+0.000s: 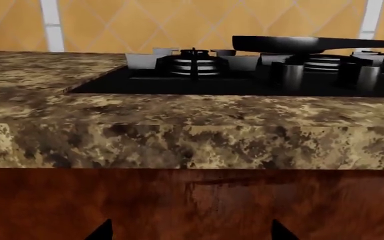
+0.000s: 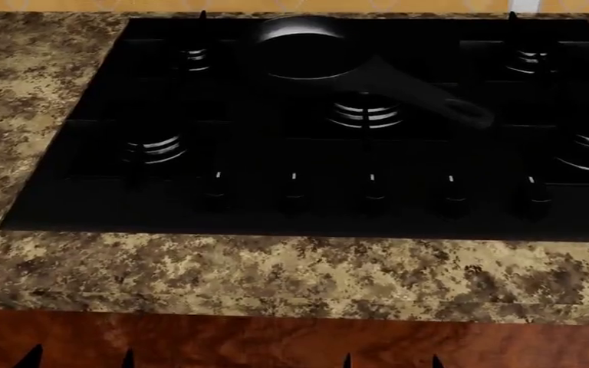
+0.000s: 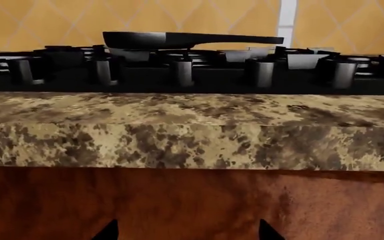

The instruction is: Pick the dumpling from the plate and place it in the pan.

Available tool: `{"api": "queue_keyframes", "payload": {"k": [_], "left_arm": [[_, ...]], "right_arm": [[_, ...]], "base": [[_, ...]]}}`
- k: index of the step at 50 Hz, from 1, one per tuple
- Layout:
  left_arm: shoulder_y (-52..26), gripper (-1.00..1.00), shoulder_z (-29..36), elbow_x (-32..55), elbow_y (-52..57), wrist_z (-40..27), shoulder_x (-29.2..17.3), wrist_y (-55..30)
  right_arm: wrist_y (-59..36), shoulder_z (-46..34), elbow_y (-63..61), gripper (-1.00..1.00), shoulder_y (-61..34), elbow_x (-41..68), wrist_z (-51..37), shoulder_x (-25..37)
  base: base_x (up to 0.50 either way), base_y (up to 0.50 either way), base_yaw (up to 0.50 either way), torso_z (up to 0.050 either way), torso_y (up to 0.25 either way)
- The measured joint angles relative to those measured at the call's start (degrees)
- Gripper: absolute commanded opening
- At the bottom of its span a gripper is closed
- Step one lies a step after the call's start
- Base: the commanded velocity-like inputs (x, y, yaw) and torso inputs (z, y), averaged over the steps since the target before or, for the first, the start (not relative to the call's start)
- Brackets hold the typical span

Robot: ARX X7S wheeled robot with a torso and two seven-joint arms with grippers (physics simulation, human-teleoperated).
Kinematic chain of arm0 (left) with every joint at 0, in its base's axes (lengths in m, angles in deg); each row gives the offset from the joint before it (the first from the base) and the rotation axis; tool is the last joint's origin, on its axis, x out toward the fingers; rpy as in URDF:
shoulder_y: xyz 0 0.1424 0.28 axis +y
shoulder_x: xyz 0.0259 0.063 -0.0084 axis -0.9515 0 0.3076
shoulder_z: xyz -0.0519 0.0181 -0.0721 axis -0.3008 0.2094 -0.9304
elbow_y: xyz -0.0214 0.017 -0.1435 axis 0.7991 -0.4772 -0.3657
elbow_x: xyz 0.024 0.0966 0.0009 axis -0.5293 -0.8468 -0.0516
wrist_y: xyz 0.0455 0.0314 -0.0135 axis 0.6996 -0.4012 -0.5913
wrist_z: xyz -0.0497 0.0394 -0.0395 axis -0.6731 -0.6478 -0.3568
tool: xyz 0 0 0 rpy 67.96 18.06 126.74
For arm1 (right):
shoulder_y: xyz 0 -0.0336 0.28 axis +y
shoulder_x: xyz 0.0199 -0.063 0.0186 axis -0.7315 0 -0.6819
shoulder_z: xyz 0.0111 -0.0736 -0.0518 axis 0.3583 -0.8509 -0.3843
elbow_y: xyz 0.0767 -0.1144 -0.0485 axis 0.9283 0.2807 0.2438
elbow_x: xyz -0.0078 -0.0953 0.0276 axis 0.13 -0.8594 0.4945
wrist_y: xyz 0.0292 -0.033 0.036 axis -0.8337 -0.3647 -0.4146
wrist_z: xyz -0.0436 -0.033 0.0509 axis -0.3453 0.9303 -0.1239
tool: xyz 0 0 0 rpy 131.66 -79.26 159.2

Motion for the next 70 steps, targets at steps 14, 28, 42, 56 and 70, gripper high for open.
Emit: {"api": "queue_keyframes", "payload": {"k": [14,28,42,56,70], "left_arm": [[-0.3,1.00,1.3,1.3,0.2,-0.4,-1.0,0.1],[-0.3,1.00,2.5,2.2,0.9,-1.1,-1.9,-0.2],[-0.4,1.00,3.0,3.6,2.1,-1.8,-2.6,-1.3],[-6.2,1.00,2.7,6.9,13.0,-3.4,-5.4,-15.6],[-18.0,1.00,1.2,11.0,16.5,-3.4,-8.0,-28.9]], "right_arm": [[0.0,-1.1,-0.1,1.00,-0.1,1.0,-1.0,0.9],[-0.1,-2.0,-0.5,1.00,0.0,2.0,-1.9,1.7],[-1.1,-2.9,-1.7,1.00,-0.2,2.5,-3.0,2.7],[-14.6,-2.0,-13.0,1.00,-5.8,2.7,-4.9,5.8],[-31.1,-0.1,-19.5,1.00,-20.0,5.5,-4.2,9.0]], "base": [[0.00,0.00,0.00,0.050,0.000],[0.00,0.00,0.00,0.050,0.000],[0.00,0.00,0.00,0.036,0.000],[0.00,0.00,0.00,0.000,0.000],[0.00,0.00,0.00,0.000,0.000]]}}
